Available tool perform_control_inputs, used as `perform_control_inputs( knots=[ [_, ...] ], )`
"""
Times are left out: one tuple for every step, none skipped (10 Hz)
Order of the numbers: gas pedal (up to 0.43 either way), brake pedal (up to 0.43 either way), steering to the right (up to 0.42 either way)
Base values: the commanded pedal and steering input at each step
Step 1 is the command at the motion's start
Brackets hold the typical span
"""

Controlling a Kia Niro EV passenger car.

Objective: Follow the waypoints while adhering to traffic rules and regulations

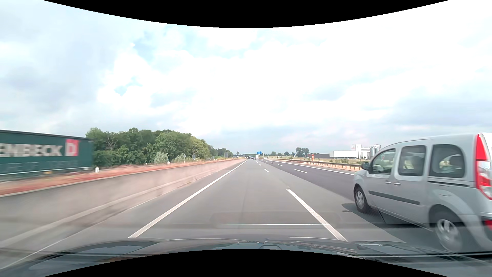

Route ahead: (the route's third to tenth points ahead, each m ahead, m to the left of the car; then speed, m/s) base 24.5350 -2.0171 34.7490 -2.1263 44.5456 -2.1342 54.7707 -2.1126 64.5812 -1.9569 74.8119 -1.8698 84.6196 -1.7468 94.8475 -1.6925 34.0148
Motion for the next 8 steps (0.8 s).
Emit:
perform_control_inputs(
  knots=[
    [0.398,0.000,-0.004],
    [0.398,0.000,-0.003],
    [0.398,0.000,-0.003],
    [0.398,0.000,-0.002],
    [0.398,0.000,-0.002],
    [0.398,0.000,-0.002],
    [0.398,0.000,-0.001],
    [0.398,0.000,-0.001]
  ],
)
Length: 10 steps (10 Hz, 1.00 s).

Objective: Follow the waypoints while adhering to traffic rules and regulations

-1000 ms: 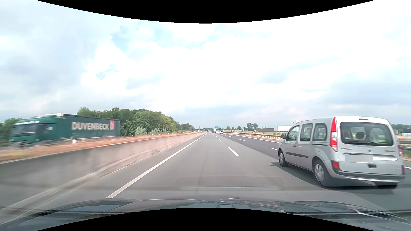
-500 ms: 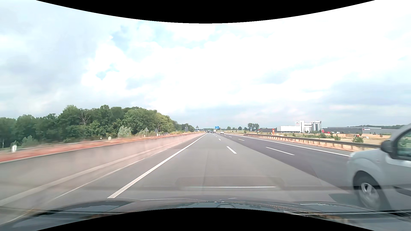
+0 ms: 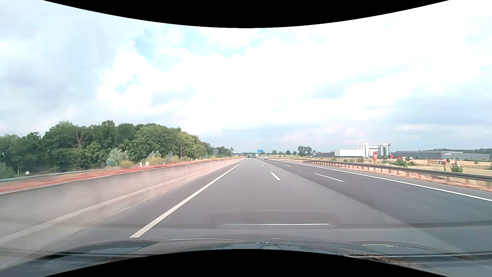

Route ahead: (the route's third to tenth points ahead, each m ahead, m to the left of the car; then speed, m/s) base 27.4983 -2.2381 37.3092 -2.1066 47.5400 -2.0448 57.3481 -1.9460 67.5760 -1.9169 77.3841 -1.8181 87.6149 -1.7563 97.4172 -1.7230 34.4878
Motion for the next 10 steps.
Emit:
perform_control_inputs(
  knots=[
    [0.398,0.000,-0.001],
    [0.398,0.000,-0.001],
    [0.398,0.000,0.000],
    [0.398,0.000,0.000],
    [0.390,0.000,0.000],
    [0.390,0.000,0.000],
    [0.390,0.000,0.000],
    [0.370,0.000,0.000],
    [0.280,0.000,-0.001],
    [0.220,0.000,-0.001]
  ],
)
